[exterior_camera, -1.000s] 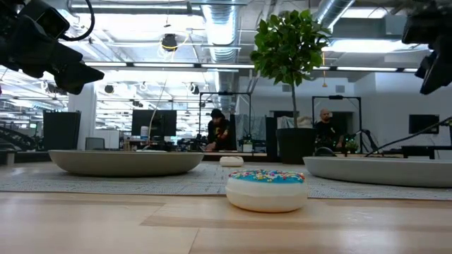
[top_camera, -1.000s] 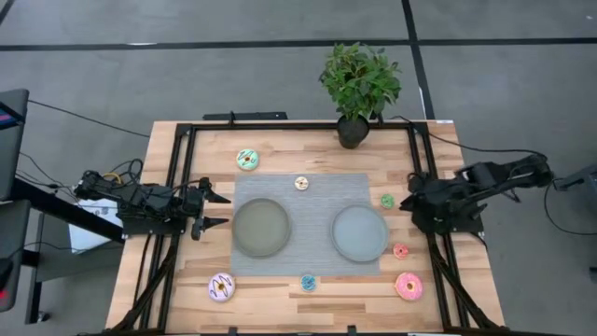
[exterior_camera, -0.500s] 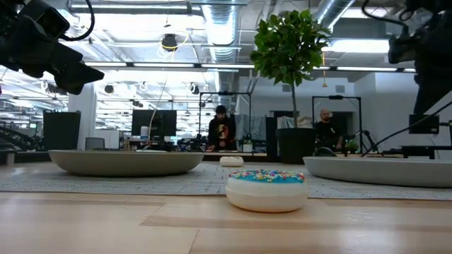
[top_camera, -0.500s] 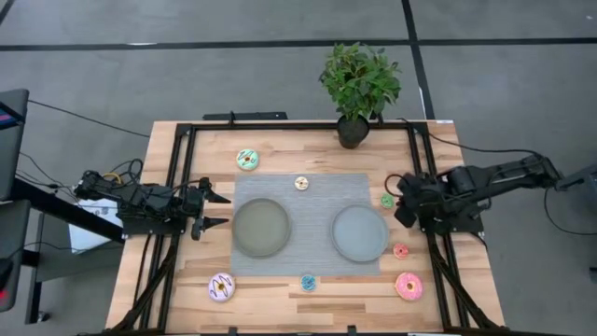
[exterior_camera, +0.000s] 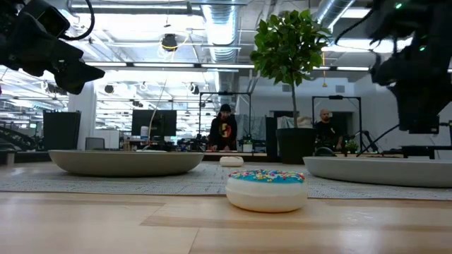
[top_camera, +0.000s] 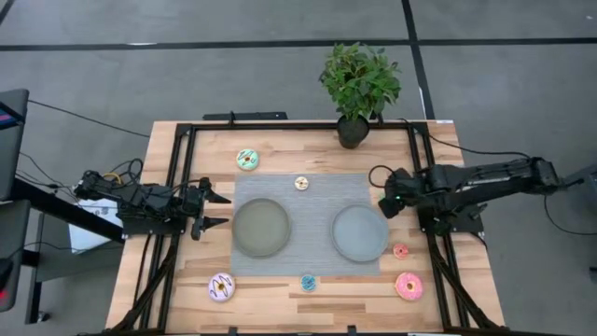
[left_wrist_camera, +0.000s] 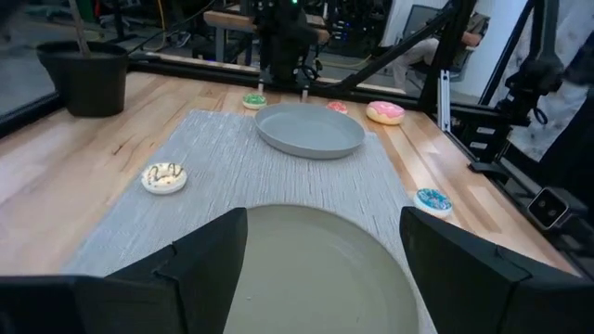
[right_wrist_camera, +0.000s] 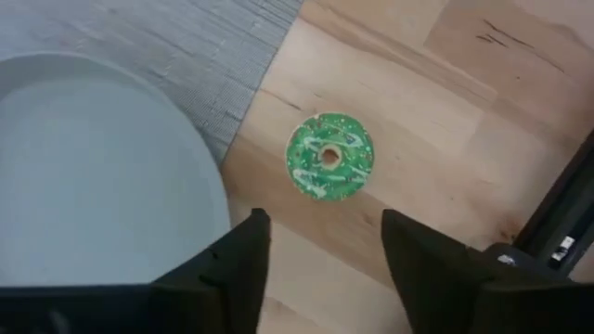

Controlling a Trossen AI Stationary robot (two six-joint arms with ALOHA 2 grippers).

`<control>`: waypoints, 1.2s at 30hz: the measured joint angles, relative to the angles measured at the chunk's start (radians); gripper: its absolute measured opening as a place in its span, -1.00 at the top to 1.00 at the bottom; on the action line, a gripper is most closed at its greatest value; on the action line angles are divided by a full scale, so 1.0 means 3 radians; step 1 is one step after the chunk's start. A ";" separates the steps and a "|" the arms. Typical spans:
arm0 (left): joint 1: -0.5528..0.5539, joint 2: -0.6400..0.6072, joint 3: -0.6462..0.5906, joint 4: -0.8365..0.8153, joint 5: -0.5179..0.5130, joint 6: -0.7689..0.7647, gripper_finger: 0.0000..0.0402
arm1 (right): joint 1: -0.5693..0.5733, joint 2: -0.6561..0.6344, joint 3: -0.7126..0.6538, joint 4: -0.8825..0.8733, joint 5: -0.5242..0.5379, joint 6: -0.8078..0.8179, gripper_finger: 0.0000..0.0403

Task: Pick & Place donuts
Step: Put the small green donut on the dark gray plate

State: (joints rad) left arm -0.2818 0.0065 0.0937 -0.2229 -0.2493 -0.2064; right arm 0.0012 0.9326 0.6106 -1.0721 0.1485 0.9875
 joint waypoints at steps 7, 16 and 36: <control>0.0000 0.0000 0.0000 0.0004 0.0000 -0.0250 -0.38 | -0.0185 0.0494 0.0000 0.0203 0.0007 0.0027 -0.28; -0.0001 -0.0001 0.0000 0.0007 0.0000 -0.0262 -0.38 | -0.0463 0.1008 0.0000 0.0520 0.0027 -0.0002 -0.29; 0.0000 0.0000 0.0001 0.0010 0.0001 -0.0429 -0.38 | -0.0654 0.1686 0.0019 0.0773 -0.0104 -0.0062 -0.29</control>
State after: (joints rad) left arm -0.2817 0.0065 0.0940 -0.2199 -0.2489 -0.3351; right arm -0.1951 1.4383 0.6162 -0.8402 0.1173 0.9688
